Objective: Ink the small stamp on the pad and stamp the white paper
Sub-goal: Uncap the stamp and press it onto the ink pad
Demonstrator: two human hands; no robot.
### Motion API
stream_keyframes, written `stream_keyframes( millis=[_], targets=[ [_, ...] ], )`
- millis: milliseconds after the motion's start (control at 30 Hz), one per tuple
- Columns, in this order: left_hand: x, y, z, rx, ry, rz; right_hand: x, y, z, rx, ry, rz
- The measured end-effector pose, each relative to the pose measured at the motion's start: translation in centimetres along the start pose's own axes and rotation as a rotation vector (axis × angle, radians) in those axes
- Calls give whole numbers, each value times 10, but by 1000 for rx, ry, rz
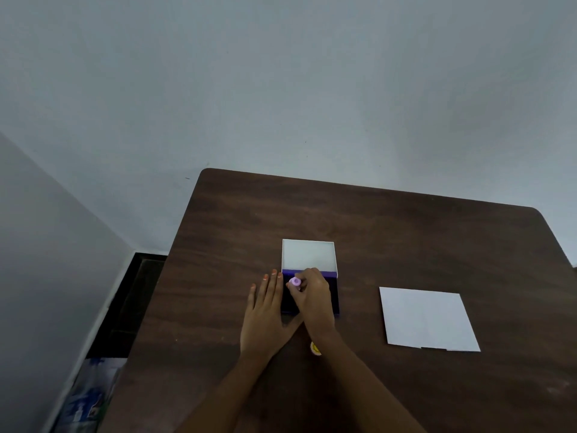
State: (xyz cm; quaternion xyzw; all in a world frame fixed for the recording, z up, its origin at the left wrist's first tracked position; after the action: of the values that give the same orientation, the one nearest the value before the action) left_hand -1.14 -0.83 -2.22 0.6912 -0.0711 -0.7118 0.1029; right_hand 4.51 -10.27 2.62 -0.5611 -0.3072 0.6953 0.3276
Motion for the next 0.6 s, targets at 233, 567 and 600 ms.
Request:
stream_keyframes(
  millis=[233,567,600],
  targets=[
    [-2,1,0,8,-6,19,2,-5,2,-23,17,43],
    [-1,0,-1,7,-19,16,5,-2,4,-44,36,27],
    [-1,0,0,6,-19,19,5,-2,5,-44,33,27]
  ],
)
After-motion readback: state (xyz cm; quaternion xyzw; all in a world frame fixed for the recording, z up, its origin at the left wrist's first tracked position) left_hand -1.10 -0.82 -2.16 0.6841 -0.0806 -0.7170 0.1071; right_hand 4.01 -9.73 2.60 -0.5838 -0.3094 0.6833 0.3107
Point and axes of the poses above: each hand's wrist, its own z-axis away from the middle knuckle, its own x-axis out of the palm, y = z × x, the point moved 2 cm from there along -z, towards the middle knuckle, and after that the axes turned 7 degrees about -z, right-handed, at the moved point
